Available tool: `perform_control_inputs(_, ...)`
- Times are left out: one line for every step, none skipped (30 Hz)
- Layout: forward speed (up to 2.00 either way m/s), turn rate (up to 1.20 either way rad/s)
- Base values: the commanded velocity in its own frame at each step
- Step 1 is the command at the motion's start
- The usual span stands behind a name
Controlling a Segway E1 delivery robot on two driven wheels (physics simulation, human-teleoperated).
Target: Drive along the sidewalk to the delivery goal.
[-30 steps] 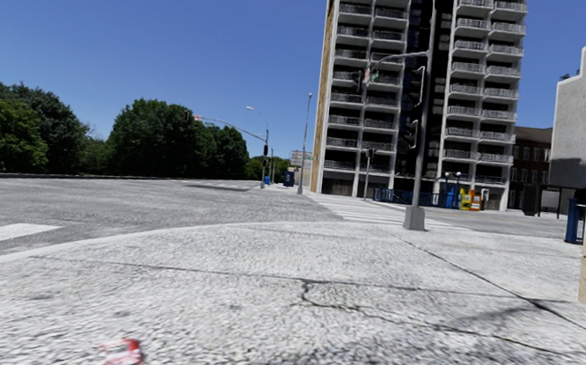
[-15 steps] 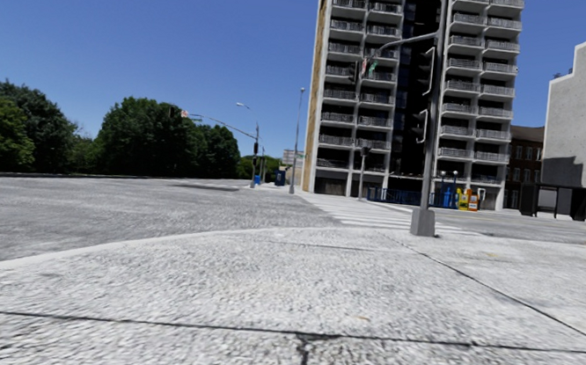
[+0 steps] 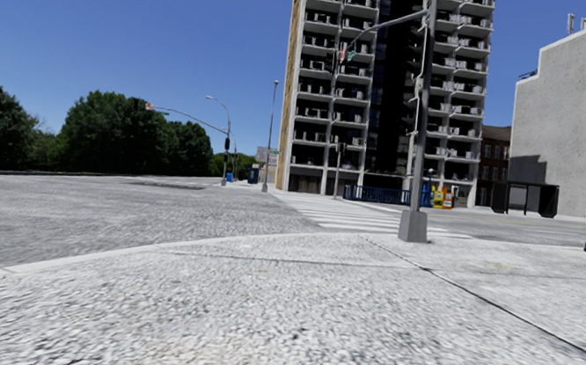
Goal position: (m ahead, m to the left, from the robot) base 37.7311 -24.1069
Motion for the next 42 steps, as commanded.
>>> perform_control_inputs(2.00, -0.43)
perform_control_inputs(2.00, -0.44)
perform_control_inputs(2.00, -0.51)
perform_control_inputs(2.00, -0.55)
perform_control_inputs(2.00, -0.55)
perform_control_inputs(2.00, -0.57)
perform_control_inputs(2.00, -0.57)
perform_control_inputs(2.00, -0.57)
perform_control_inputs(2.00, -0.57)
perform_control_inputs(2.00, -0.57)
perform_control_inputs(2.00, -0.57)
perform_control_inputs(2.00, -0.57)
perform_control_inputs(2.00, -0.57)
perform_control_inputs(2.00, -0.57)
perform_control_inputs(2.00, -0.57)
perform_control_inputs(2.00, -0.57)
perform_control_inputs(2.00, -0.57)
perform_control_inputs(2.00, -0.57)
perform_control_inputs(2.00, -0.57)
perform_control_inputs(2.00, -0.57)
perform_control_inputs(2.00, -0.57)
perform_control_inputs(2.00, -0.57)
perform_control_inputs(2.00, -0.57)
perform_control_inputs(2.00, -0.57)
perform_control_inputs(2.00, -0.57)
perform_control_inputs(2.00, -0.57)
perform_control_inputs(2.00, -0.57)
perform_control_inputs(2.00, -0.57)
perform_control_inputs(2.00, -0.57)
perform_control_inputs(2.00, -0.57)
perform_control_inputs(2.00, -0.57)
perform_control_inputs(2.00, -0.57)
perform_control_inputs(2.00, -0.57)
perform_control_inputs(2.00, -0.57)
perform_control_inputs(2.00, -0.57)
perform_control_inputs(2.00, -0.57)
perform_control_inputs(2.00, -0.57)
perform_control_inputs(2.00, -0.57)
perform_control_inputs(2.00, -0.57)
perform_control_inputs(2.00, -0.57)
perform_control_inputs(2.00, -0.57)
perform_control_inputs(2.00, -0.57)
